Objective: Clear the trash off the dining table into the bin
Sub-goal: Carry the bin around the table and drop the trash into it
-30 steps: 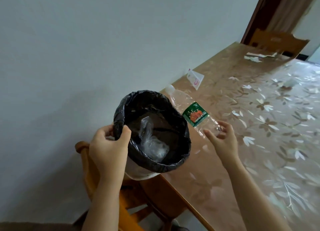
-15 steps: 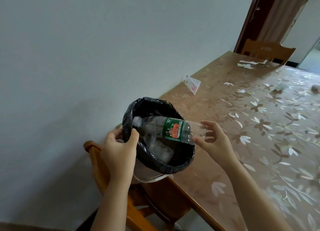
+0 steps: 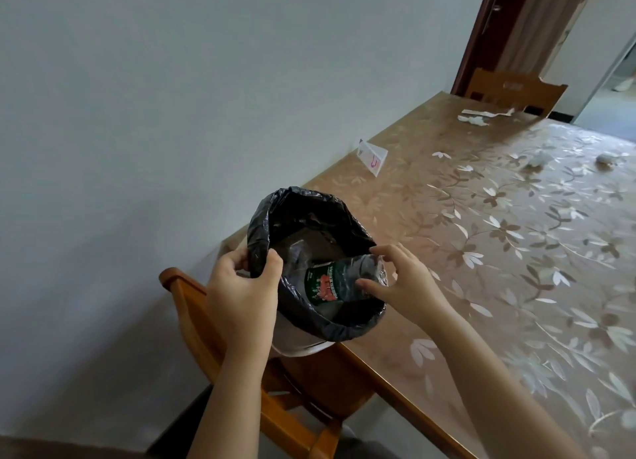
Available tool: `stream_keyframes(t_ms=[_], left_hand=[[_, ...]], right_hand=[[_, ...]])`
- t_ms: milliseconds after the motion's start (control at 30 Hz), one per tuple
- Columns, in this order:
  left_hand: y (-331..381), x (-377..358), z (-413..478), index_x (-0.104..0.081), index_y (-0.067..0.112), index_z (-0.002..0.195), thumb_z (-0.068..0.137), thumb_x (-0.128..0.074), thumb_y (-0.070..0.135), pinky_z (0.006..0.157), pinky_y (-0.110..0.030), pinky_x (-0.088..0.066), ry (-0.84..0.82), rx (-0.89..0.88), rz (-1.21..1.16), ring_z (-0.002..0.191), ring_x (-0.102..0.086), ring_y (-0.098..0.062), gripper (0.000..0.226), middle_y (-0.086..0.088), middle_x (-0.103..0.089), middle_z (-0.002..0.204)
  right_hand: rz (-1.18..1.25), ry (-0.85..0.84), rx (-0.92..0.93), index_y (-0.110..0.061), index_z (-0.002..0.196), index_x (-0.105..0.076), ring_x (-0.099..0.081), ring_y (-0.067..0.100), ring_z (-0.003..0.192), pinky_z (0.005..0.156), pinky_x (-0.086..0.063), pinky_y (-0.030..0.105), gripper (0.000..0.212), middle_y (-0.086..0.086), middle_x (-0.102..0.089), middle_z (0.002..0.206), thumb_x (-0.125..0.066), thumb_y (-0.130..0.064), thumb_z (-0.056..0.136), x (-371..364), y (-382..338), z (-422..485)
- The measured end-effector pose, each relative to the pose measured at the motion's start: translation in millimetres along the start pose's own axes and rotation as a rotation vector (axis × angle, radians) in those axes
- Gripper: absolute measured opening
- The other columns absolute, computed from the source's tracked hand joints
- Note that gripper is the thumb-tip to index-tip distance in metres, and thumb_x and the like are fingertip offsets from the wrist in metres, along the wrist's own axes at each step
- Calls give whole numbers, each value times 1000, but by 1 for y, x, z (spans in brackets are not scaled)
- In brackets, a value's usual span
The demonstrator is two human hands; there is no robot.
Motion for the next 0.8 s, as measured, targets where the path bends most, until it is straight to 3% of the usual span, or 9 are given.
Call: stream_keyframes(t_ms=[133, 433, 567, 800], left_hand=[[-5, -18, 7, -64, 7, 95, 77, -69, 25, 43, -4, -40, -2, 3, -44, 57, -56, -2, 26, 0, -62, 70], [15, -95, 39, -59, 20, 79, 72, -69, 31, 42, -1, -34, 27, -20, -6, 55, -51, 18, 16, 17, -53, 57], [22, -141, 61, -58, 26, 78, 70, -66, 41, 42, -14, -36, 47, -14, 75, 51, -55, 4, 19, 16, -54, 56], [27, -221, 101, -55, 30, 76, 69, -69, 40, 43, -12, -30, 42, -6, 156, 49, -50, 5, 18, 15, -53, 54]], right_hand=[[31, 61, -34, -28, 114, -51, -45, 11, 107, 87, -37, 28, 47, -12, -49, 110, -66, -44, 72, 11, 21, -4], [123, 206, -95, -20, 104, -58, -54, 10, 93, 78, -38, 26, 31, -8, -56, 101, -67, -33, 77, 50, 85, 66], [154, 216, -134, -22, 100, -58, -55, 9, 90, 77, -40, 27, 24, -7, -60, 100, -65, -30, 79, 61, 122, 124], [265, 224, -233, -15, 95, -60, -59, 15, 85, 75, -44, 29, 18, -1, -64, 95, -62, -24, 80, 52, 176, 234]])
Point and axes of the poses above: each hand's wrist, its own z-axis towards the middle knuckle, its own x-axis out of the back of the hand, y = z × x, the point moved 3 cm from there along z, towards the middle knuckle
